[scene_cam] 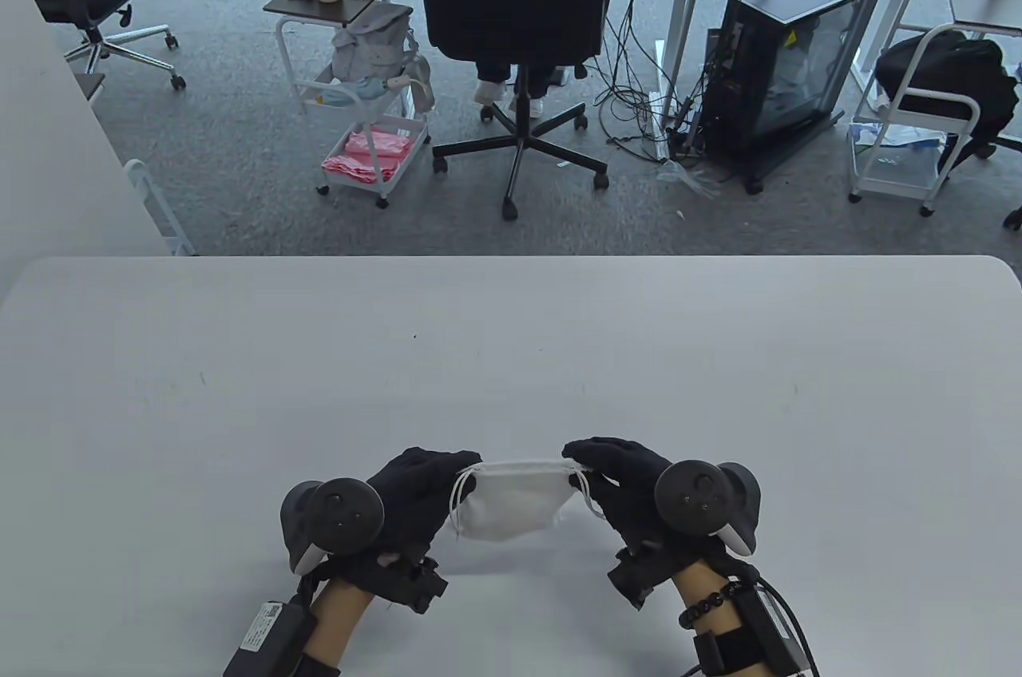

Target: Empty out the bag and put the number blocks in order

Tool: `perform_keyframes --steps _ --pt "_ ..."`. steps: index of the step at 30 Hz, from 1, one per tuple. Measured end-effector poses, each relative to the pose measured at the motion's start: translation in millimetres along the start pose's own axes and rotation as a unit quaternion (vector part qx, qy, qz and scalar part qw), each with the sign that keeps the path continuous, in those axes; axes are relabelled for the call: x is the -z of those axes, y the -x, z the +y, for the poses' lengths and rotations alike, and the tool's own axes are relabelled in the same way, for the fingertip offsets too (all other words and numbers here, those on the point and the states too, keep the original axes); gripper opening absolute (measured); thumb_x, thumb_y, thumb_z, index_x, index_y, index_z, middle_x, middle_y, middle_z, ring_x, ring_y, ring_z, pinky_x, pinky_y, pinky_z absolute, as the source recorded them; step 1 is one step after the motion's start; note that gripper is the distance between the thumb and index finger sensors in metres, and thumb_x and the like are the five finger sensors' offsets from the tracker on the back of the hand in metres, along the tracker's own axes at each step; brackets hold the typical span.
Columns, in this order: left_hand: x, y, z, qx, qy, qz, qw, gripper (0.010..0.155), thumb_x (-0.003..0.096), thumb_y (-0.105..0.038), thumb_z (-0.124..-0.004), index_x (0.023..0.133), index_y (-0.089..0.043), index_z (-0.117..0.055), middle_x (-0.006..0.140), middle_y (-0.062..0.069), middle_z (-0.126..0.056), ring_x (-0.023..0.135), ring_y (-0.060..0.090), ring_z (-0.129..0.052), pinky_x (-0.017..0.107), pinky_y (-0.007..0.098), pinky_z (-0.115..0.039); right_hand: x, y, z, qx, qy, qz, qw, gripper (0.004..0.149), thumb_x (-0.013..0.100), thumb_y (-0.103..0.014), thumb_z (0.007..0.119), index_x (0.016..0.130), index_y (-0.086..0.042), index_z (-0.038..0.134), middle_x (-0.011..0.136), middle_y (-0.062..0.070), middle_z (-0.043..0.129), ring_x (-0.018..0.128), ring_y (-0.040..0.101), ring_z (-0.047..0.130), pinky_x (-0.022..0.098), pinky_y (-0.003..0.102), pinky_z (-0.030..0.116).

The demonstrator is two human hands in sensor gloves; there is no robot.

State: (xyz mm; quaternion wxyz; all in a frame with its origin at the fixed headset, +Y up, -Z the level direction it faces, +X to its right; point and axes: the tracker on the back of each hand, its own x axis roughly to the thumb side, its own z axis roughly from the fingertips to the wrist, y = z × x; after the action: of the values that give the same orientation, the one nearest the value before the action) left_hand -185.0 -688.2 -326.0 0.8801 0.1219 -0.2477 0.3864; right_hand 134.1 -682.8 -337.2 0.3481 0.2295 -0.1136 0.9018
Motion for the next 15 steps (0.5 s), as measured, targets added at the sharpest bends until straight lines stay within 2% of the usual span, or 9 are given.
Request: perform_keyframes --steps 1,3,6,10,15 --pt "0.3 0.7 0.3 -0.004 0.002 0.002 1.000 0.042 0.0534 -0.049 -0.073 0.086 -0.028 -0.089 0.072 -0.006 -0.105 0.076 0.026 -0.105 0.067 0.064 -0.073 0.9 0.2 -0.9 -0.002 -0.012 0.003 1.000 0.040 0.049 -0.026 0.084 0.088 -0.015 0.085 0.087 0.013 0.092 0.075 0.038 0.096 0.057 0.054 0.085" --pt "0.8 1.8 1.1 -0.006 0.005 0.002 1.000 0.042 0.0534 -0.049 -0.073 0.086 -0.028 -0.089 0.071 -0.006 -0.105 0.076 0.026 -0.104 0.067 0.065 -0.072 1.9 1.3 -3.5 -0.004 -0.024 0.016 1.000 0.047 0.052 -0.030 0.080 0.095 -0.011 0.079 0.091 0.018 0.088 0.078 0.043 0.093 0.059 0.057 0.081" --pt "1.9 0.5 1.3 -0.008 0.015 -0.003 1.000 0.042 0.0533 -0.049 -0.073 0.086 -0.027 -0.089 0.071 -0.005 -0.104 0.077 0.027 -0.104 0.067 0.065 -0.072 4.0 -1.1 -8.3 0.021 -0.012 0.027 0.999 0.052 0.054 -0.036 0.075 0.098 -0.008 0.076 0.094 0.021 0.085 0.080 0.046 0.090 0.061 0.060 0.079" --pt "3.7 -5.5 -1.2 0.009 0.026 -0.019 0.999 0.042 0.0531 -0.049 -0.073 0.085 -0.027 -0.090 0.071 -0.005 -0.105 0.077 0.027 -0.104 0.067 0.065 -0.072 10.2 -23.1 -6.3 0.037 -0.038 0.001 0.999 0.062 0.052 -0.046 0.075 0.100 -0.007 0.074 0.096 0.023 0.083 0.081 0.049 0.088 0.061 0.062 0.078" --pt "3.9 -8.9 -5.2 0.016 0.039 -0.030 0.999 0.042 0.0526 -0.049 -0.074 0.084 -0.026 -0.091 0.070 -0.005 -0.105 0.076 0.027 -0.104 0.067 0.066 -0.072 11.0 -49.4 6.6 0.008 -0.088 -0.015 0.996 0.068 0.050 -0.049 0.077 0.100 -0.004 0.074 0.095 0.024 0.083 0.079 0.051 0.090 0.059 0.063 0.079"
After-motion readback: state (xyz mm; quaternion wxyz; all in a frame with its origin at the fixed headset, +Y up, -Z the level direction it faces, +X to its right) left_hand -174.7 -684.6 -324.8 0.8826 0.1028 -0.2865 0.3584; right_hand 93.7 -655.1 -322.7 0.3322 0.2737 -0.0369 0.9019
